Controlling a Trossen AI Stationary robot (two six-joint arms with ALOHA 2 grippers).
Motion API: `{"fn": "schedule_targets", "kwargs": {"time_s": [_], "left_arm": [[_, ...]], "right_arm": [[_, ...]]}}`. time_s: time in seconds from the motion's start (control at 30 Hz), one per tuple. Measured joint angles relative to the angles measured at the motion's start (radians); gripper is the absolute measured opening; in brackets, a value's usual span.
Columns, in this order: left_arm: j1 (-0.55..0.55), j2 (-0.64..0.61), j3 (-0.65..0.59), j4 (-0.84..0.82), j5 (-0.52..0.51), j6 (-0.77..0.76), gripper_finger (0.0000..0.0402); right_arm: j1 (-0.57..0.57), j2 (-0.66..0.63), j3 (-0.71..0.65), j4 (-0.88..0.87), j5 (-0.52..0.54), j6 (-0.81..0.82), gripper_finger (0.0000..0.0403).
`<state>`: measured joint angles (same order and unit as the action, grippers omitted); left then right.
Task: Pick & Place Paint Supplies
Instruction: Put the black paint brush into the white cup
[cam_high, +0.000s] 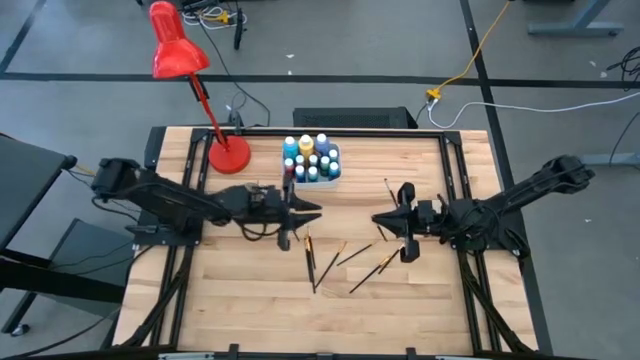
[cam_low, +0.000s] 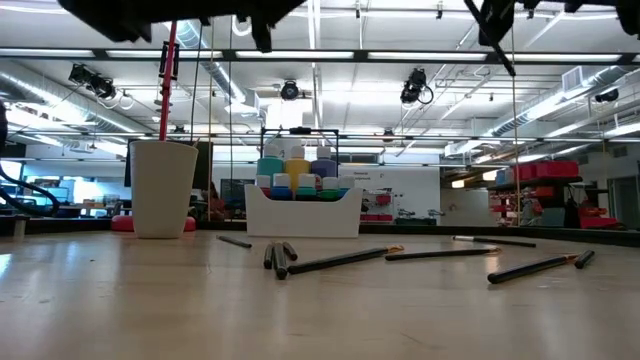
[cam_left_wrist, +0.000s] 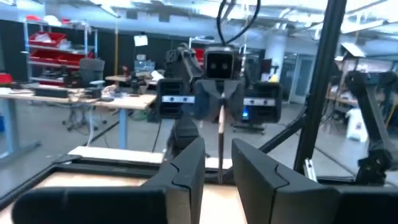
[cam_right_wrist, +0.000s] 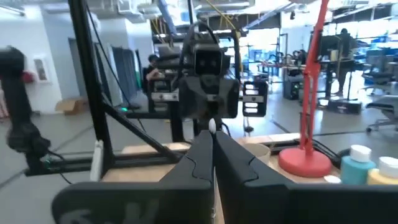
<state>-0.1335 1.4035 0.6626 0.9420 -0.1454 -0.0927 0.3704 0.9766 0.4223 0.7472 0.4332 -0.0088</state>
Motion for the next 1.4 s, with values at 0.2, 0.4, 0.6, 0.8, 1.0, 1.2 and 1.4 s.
{"fn": "schedule_targets", "kwargs": {"time_s": [0.2, 0.4, 0.6, 0.8, 1.0, 1.2, 1.4], "left_arm": [[0.004, 0.134, 0.097, -0.010, 0.038, 0.050, 0.0100], [0.007, 0.173, 0.208, -0.106, 0.081, 0.039, 0.0151], [0.008, 0.173, 0.266, -0.246, -0.007, 0.017, 0.0206], [0.008, 0.172, 0.269, -0.234, -0.018, -0.011, 0.0228], [0.008, 0.172, 0.270, -0.224, -0.031, -0.008, 0.0229], [0.008, 0.172, 0.270, -0.207, -0.053, 0.004, 0.0225], [0.007, 0.172, 0.270, -0.219, -0.099, 0.017, 0.0224]], "right_arm": [[-0.042, 0.145, 0.022, 0.141, -0.003, -0.026, 0.0005], [-0.069, 0.240, 0.080, 0.128, -0.005, -0.066, 0.0005], [-0.086, 0.258, 0.125, 0.137, -0.006, -0.082, 0.0006], [-0.107, 0.274, 0.160, 0.139, -0.047, -0.084, 0.0006], [-0.148, 0.297, 0.220, 0.132, -0.082, -0.081, 0.0006], [-0.172, 0.386, 0.303, 0.056, -0.085, -0.087, 0.0006], [-0.172, 0.438, 0.332, 0.052, -0.081, -0.128, 0.0006]]}}
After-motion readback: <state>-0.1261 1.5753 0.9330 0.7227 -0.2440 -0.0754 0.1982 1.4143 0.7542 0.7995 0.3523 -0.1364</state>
